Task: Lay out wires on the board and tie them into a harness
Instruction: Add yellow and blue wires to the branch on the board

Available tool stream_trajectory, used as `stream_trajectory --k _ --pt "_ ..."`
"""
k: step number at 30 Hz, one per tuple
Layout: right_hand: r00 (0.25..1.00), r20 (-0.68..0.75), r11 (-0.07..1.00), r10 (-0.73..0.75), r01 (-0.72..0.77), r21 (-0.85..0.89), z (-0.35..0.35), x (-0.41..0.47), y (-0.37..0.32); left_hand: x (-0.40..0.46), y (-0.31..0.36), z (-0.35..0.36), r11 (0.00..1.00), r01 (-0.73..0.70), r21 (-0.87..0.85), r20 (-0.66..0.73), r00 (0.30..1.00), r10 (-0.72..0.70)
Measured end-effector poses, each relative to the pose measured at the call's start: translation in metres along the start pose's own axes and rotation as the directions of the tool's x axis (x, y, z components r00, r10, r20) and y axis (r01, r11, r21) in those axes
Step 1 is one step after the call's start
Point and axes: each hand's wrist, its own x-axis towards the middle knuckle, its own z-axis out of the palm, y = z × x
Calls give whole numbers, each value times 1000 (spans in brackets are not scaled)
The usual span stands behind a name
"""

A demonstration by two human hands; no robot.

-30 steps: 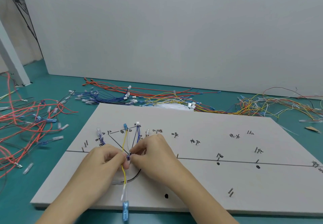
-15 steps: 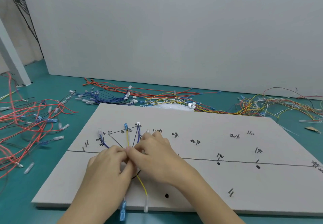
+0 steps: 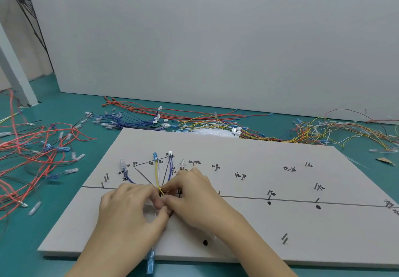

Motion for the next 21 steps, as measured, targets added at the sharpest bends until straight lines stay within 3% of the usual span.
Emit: stream_trajectory --k 3,10,17,21 --pt "1000 -26 1000 -5 5 13 2 0 -1 6 -6 0 985 10 -173 -25 1000 -15" --pt "998 -55 1000 -17 17 5 1 1 -2 19 -12 6 991 -131 5 -29 991 131" --pt "989 -120 996 -86 87 0 0 -7 4 32 -17 4 993 -113 -37 -20 993 113" --pt "983 -91 978 -159 144 -151 -4 -11 7 35 -15 5 993 -110 -44 -8 994 109"
